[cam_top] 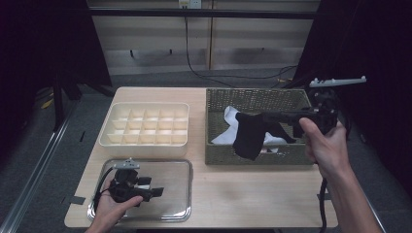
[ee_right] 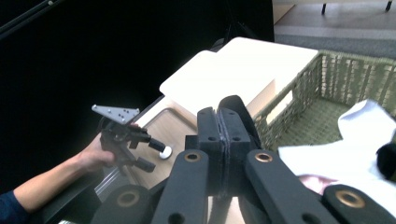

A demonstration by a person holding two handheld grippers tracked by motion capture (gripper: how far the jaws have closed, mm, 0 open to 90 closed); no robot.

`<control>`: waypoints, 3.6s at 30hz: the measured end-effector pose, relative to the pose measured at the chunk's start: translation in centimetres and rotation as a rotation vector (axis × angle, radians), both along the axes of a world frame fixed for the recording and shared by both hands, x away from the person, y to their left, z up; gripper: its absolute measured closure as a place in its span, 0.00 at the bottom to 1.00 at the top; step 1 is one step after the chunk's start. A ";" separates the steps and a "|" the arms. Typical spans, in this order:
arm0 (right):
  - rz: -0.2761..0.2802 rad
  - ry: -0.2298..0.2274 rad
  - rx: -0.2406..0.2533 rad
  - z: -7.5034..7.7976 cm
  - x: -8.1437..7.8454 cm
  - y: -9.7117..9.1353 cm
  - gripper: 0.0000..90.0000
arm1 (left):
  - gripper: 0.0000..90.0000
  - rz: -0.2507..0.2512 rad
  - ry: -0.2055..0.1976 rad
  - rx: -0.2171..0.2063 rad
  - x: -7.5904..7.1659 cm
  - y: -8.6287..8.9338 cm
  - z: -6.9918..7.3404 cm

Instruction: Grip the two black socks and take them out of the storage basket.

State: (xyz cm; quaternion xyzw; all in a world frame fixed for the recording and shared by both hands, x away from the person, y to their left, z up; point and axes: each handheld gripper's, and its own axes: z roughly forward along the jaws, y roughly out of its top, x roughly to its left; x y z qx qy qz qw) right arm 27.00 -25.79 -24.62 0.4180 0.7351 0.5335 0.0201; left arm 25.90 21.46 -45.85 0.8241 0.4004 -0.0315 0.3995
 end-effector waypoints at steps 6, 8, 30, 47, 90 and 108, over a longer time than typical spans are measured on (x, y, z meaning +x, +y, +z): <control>0.016 0.014 0.015 -1.8 -1.7 0.3 0.99 | 0.31 0.001 0.000 0.000 0.0 0.0 0.0; 0.025 0.024 0.013 -2.6 -2.1 0.7 0.99 | 0.31 -0.002 0.002 0.002 0.0 -0.1 0.0; 0.060 0.129 0.089 -11.1 -4.9 3.3 0.99 | 0.31 -0.007 0.000 0.005 0.0 -0.1 0.0; -0.104 0.253 0.032 -18.9 -6.3 1.5 0.99 | 0.31 -0.020 0.001 0.012 -0.2 -0.5 0.0; 0.056 0.284 -0.191 -24.3 -6.1 7.7 0.66 | 0.51 -0.188 -0.014 -0.003 -0.9 -7.4 0.5; 0.030 0.256 -0.262 -24.8 -6.6 7.8 0.95 | 0.48 -0.192 -0.001 -0.017 -0.6 -8.4 0.4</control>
